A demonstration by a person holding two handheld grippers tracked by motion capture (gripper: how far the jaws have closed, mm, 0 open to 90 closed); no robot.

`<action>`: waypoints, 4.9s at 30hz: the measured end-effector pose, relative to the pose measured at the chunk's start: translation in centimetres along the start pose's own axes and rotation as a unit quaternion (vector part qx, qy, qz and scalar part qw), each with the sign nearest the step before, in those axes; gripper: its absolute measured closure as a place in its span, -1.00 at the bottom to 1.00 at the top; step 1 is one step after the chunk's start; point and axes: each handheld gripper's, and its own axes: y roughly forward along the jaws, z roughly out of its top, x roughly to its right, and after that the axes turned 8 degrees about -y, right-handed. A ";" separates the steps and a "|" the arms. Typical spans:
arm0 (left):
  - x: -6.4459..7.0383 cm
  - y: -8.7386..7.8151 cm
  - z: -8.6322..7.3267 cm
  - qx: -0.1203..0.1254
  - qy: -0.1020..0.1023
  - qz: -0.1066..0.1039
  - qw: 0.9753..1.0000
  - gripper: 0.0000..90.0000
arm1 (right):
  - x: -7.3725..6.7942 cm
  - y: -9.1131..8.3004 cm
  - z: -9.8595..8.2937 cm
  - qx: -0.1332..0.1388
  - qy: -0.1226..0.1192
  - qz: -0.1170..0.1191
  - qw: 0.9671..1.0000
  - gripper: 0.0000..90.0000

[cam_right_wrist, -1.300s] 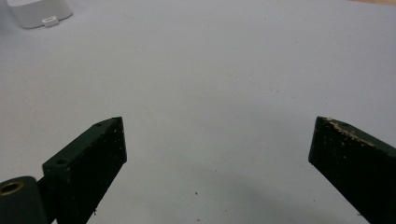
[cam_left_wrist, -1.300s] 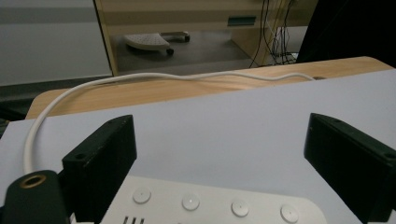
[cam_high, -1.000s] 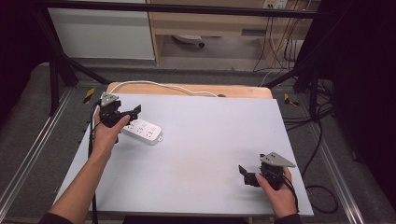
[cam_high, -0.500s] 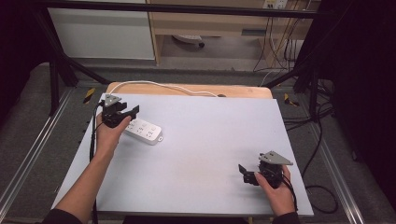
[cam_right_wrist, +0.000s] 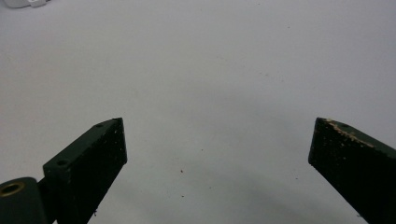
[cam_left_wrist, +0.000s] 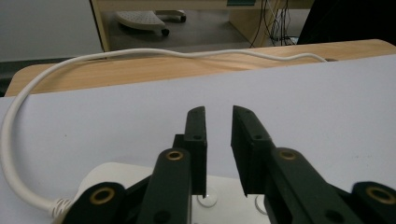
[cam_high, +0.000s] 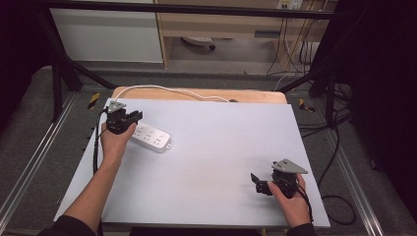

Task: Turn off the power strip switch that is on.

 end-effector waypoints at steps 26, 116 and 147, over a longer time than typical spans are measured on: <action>-1.2 0.8 -1.3 -0.035 0.010 0.001 0.999 1.00 | -0.1 0.0 0.1 -0.004 -0.008 -0.001 1.000 -0.89; -0.4 2.4 -3.4 -0.054 0.036 0.028 0.998 1.00 | 0.1 0.1 -0.2 -0.012 0.003 -0.010 1.000 -0.89; -0.9 -1.7 -1.4 0.034 -0.028 0.003 0.999 1.00 | 0.0 0.6 0.0 0.008 0.009 -0.005 1.000 -0.89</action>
